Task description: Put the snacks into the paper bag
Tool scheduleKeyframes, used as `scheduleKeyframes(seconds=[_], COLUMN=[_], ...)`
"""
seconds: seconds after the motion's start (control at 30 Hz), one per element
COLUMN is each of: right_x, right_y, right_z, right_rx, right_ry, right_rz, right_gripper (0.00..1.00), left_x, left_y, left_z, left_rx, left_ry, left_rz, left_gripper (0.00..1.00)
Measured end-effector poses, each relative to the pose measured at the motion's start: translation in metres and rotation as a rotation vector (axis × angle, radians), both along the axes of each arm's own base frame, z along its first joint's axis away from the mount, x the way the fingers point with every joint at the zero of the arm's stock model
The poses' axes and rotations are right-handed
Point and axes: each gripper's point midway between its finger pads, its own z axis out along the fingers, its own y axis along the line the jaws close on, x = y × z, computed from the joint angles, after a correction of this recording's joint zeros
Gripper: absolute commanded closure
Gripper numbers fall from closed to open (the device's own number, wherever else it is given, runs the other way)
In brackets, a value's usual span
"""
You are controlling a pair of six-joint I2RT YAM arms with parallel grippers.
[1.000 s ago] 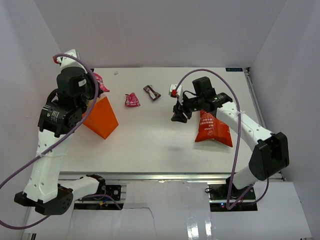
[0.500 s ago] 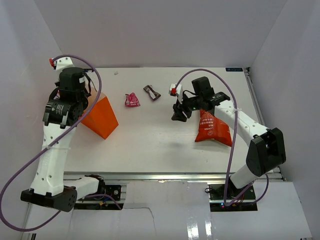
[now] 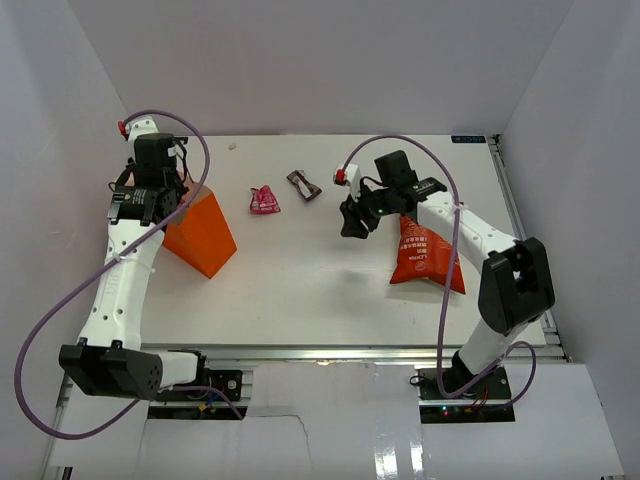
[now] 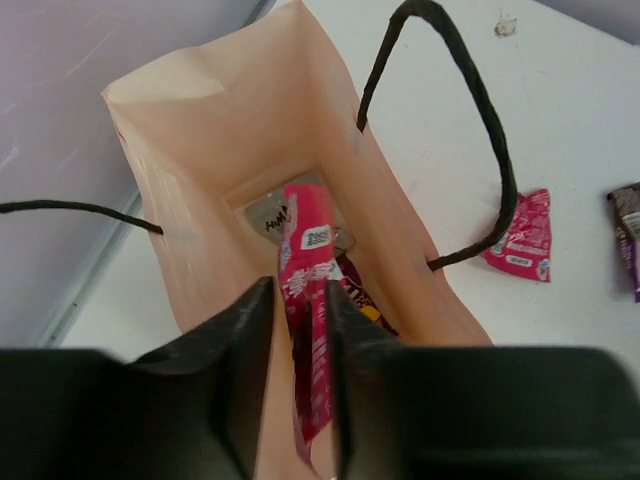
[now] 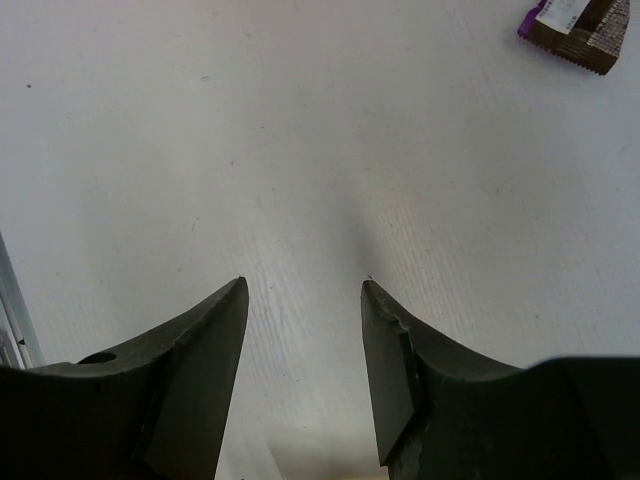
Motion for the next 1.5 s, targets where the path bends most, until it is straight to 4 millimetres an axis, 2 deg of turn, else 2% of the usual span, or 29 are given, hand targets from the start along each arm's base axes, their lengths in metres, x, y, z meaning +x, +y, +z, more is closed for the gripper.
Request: scheduleKeyframes(seconds=[0.03,0.13,0.17,0.3,0.4,0.53,0.57,0.63,0.7,0.8,0.9,1.03,1.27,1.4,1.5], right_x=[0.005,0.027,0.034,0.072,0.1,0.141,0.151,0.166,0.176,0.195,0.214,0.225,0.226,0.224,0.223], right_y=[0.001,0.008,0.011,0.029,0.041,0.064,0.07,0.078,0.083,0.092,0.099,0.106,0.125,0.128,0.128], right_z=[-0.002,-0.006,-0.007,-0.012,-0.023,-0.043,-0.047,-0.058,-0.067,-0.068,-0.063,-0.063,-0.074,-0.086,-0.087], right_rx=[-0.008,-0.027,-0.032,-0.054,-0.071,-0.049,-0.036,-0.02,-0.01,0.023,0.065,0.098,0.114,0.094,0.088], right_ry=[0.01,0.023,0.025,0.017,0.013,0.025,0.019,0.026,0.021,-0.015,-0.059,-0.086,-0.095,-0.092,-0.097], right_rz=[-0.017,-0.068,-0.084,-0.151,-0.226,-0.33,-0.344,-0.378,-0.404,-0.454,-0.499,-0.526,-0.536,-0.547,-0.554], right_gripper=[0.45,0.45,0.45,0.45,0.45,0.41,0.36,0.32,0.3,0.29,0.3,0.3,0.31,0.32,0.33], left_x=[0.0,0.0,0.0,-0.006,-0.016,-0.042,-0.051,-0.07,-0.09,-0.114,-0.126,-0.131,-0.138,-0.138,-0.139], left_y=[0.0,-0.004,-0.006,-0.022,-0.036,-0.066,-0.074,-0.091,-0.105,-0.121,-0.132,-0.14,-0.145,-0.146,-0.146], left_z=[-0.002,-0.001,-0.001,0.004,0.016,0.049,0.061,0.081,0.092,0.087,0.062,0.046,0.051,0.051,0.051], left_rx=[-0.007,-0.033,-0.047,-0.123,-0.178,-0.254,-0.271,-0.31,-0.353,-0.429,-0.519,-0.593,-0.621,-0.631,-0.637], left_ry=[0.002,-0.007,-0.013,-0.034,-0.069,-0.172,-0.21,-0.283,-0.341,-0.376,-0.335,-0.287,-0.3,-0.297,-0.296], left_rz=[-0.001,-0.012,-0.02,-0.081,-0.15,-0.33,-0.383,-0.485,-0.564,-0.641,-0.664,-0.665,-0.688,-0.689,-0.689], left_gripper=[0.46,0.34,0.26,0.15,0.05,0.02,0.02,0.02,0.02,0.02,0.02,0.02,0.02,0.02,0.02])
